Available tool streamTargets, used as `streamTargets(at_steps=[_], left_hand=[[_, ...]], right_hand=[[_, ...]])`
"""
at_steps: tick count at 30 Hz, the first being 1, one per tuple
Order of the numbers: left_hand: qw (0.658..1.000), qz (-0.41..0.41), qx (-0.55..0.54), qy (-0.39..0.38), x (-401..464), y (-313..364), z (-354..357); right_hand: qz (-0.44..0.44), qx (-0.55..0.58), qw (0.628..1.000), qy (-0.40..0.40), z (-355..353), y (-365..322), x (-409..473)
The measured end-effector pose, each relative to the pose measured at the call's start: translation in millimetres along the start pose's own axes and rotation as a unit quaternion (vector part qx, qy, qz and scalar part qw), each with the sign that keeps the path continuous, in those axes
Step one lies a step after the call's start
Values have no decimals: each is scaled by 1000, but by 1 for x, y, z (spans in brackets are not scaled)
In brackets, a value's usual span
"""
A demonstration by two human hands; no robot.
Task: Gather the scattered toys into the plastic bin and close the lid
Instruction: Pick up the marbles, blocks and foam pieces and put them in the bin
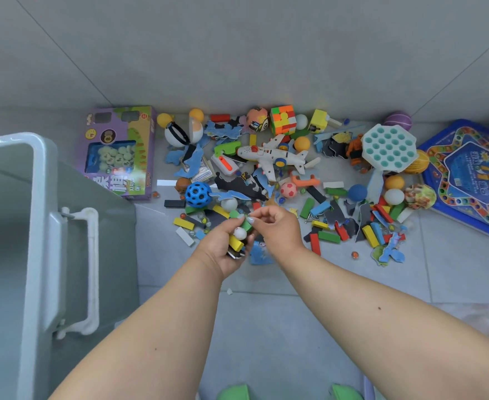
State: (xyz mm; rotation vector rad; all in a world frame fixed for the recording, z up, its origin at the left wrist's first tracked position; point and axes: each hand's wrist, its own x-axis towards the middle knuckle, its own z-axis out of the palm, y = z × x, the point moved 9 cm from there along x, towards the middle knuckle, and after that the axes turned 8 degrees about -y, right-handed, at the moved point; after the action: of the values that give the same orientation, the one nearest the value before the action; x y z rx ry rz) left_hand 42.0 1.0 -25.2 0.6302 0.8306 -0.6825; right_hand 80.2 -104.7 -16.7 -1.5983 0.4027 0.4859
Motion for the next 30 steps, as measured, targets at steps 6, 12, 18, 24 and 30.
streamTargets(at_steps=[6, 12, 18, 24, 30], left_hand=[[999, 17, 45, 17, -6, 13, 2], [997, 11, 63, 49, 0, 2, -22], [994, -5, 65, 84, 18, -11, -50], [992, -21, 67, 102, 35, -21, -70], [989, -23, 67, 127, 39, -20, -81]], right_hand=[[-1, -53, 998, 37, -15, -4, 0], [65, -489, 864, -99, -21, 38, 5], [96, -570, 807, -119, 9, 66, 13], [65, -618, 780, -70, 24, 70, 30], [25, -608, 787, -103, 26, 65, 43]])
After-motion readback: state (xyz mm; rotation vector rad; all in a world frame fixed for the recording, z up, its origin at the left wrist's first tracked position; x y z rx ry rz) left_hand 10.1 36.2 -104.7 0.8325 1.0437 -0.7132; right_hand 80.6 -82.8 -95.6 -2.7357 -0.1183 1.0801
